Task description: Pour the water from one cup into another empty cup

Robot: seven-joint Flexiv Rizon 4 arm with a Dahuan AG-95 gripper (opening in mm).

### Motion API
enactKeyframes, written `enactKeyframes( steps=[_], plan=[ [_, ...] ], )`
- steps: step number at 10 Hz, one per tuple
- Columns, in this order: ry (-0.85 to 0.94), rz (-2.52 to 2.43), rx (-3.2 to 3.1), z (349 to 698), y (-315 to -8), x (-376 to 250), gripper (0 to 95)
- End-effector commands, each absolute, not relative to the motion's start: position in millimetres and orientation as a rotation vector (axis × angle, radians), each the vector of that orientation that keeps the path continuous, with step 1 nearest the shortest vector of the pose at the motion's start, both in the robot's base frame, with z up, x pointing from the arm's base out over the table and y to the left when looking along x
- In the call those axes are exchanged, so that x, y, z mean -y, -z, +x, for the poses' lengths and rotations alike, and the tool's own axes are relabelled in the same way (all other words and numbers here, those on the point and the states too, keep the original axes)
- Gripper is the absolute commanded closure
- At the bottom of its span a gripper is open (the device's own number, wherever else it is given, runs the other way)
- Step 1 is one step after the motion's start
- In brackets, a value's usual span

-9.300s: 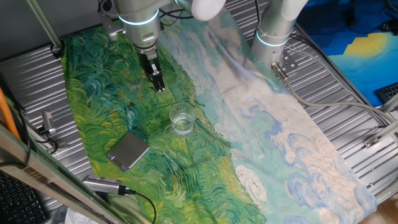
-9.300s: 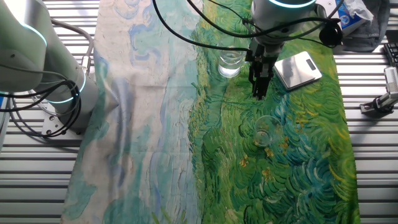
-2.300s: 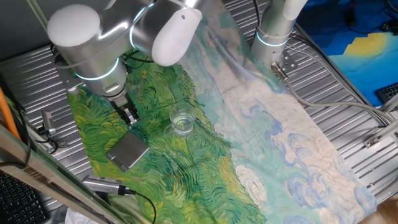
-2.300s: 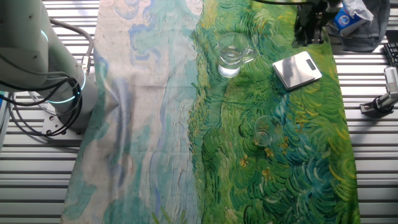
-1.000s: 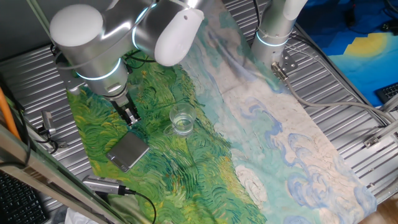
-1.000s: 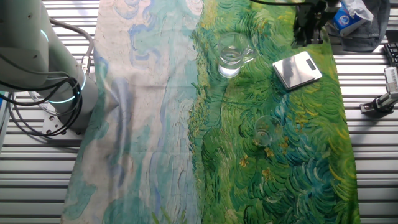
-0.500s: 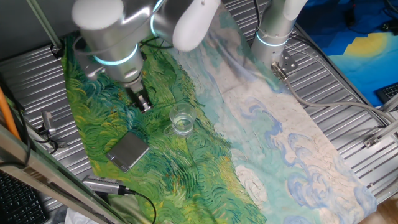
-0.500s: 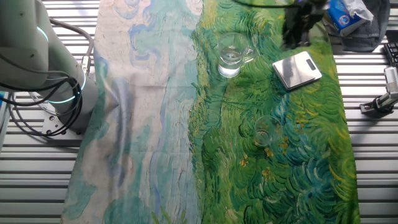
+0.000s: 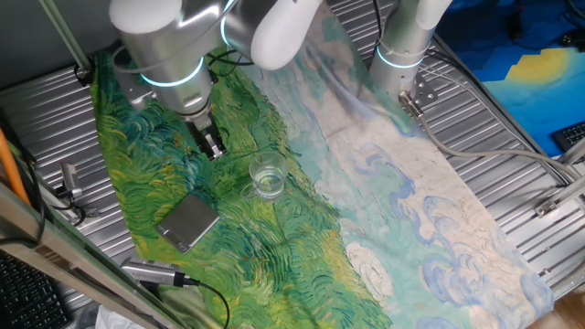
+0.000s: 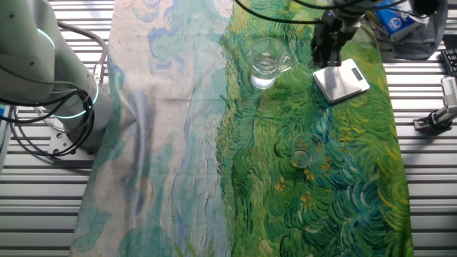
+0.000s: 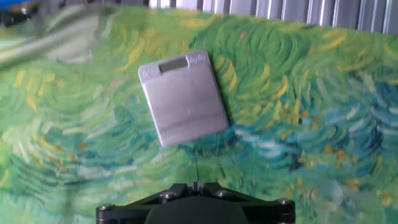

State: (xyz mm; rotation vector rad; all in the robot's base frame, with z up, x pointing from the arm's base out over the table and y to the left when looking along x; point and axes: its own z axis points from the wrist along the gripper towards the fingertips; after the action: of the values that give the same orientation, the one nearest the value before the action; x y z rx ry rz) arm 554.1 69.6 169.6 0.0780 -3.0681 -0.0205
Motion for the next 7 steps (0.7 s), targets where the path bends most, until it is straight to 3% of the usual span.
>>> enactKeyframes(
  steps=[1, 7],
  plan=[
    [0.015, 0.114, 3.064, 557.1, -168.9, -70.8, 95.0],
    [0.01, 0.116, 3.06, 557.1, -168.9, -70.8, 95.0]
  ],
)
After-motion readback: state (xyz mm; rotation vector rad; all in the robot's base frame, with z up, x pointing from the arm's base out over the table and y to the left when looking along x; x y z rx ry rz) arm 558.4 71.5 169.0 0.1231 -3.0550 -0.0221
